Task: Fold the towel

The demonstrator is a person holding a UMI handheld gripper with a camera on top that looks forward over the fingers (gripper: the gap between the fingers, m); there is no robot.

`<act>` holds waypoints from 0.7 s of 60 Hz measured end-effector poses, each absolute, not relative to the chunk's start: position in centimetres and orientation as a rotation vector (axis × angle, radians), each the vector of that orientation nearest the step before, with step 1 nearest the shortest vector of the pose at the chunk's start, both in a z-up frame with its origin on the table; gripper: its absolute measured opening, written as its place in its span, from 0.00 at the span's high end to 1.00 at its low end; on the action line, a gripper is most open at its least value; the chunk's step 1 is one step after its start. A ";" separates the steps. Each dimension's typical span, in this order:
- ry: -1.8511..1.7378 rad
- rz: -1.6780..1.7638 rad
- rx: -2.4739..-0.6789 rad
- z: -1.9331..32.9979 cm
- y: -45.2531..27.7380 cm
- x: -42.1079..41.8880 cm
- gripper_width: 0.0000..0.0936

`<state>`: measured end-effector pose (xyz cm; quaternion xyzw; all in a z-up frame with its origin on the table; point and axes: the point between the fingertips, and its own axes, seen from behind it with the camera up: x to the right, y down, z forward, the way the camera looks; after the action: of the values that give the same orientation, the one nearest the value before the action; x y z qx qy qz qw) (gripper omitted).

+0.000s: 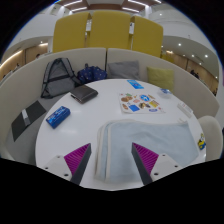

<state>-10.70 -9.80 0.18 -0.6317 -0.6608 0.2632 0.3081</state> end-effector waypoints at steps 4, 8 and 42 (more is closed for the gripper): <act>-1.748 0.701 -1.679 -0.8 -9.9 -11.8 0.08; -1.785 0.706 -1.701 -2.0 -10.1 -12.3 0.20; -1.749 0.865 -1.785 5.6 -1.8 -14.6 0.97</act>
<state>-14.58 -1.81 5.63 -0.6542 -0.6410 0.3172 0.2461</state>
